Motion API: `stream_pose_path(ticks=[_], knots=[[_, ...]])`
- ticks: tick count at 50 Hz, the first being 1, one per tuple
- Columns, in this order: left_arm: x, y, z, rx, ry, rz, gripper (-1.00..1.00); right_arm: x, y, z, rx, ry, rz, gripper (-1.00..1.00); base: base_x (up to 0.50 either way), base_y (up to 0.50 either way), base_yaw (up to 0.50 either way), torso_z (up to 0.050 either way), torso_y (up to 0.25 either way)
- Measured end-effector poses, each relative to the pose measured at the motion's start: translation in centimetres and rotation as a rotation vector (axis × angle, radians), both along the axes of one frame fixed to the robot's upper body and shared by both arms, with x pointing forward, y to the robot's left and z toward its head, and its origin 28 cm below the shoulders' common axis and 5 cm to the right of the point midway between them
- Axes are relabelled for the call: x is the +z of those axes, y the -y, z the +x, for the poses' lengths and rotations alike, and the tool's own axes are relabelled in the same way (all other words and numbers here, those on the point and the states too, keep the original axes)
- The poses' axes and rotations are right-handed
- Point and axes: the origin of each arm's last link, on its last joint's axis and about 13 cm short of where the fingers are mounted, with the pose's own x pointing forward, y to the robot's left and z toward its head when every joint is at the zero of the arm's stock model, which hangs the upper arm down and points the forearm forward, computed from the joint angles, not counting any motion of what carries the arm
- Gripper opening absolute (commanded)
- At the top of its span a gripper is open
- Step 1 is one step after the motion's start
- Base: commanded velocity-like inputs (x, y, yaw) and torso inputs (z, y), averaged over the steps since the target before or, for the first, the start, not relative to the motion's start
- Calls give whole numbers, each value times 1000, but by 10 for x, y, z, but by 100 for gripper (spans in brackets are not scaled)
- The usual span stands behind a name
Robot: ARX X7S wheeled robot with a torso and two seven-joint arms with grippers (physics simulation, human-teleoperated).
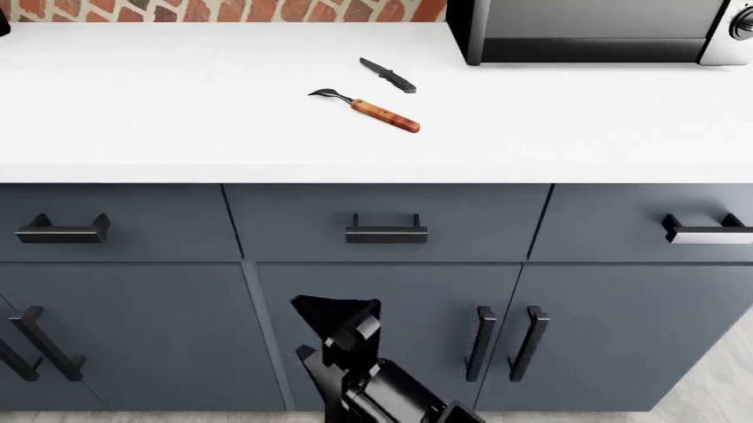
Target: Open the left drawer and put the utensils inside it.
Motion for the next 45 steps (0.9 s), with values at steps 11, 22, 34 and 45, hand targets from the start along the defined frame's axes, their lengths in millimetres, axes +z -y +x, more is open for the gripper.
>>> stream_pose_path(ticks=[11, 22, 34, 45], knots=[[0, 0, 0, -2, 1, -2, 100, -6, 0, 8, -31, -66, -83, 100, 0, 0, 0, 0, 0], [0, 0, 0, -7, 1, -3, 100, -14, 2, 22, -104, -130, -134, 100, 0, 0, 0, 0, 0], [0, 0, 0, -9, 6, 3, 100, -20, 3, 36, -190, -133, -180, 100, 0, 0, 0, 0, 0], [0, 0, 1, -17, 7, 3, 100, -22, 6, 54, -295, -78, -193, 100, 0, 0, 0, 0, 0]])
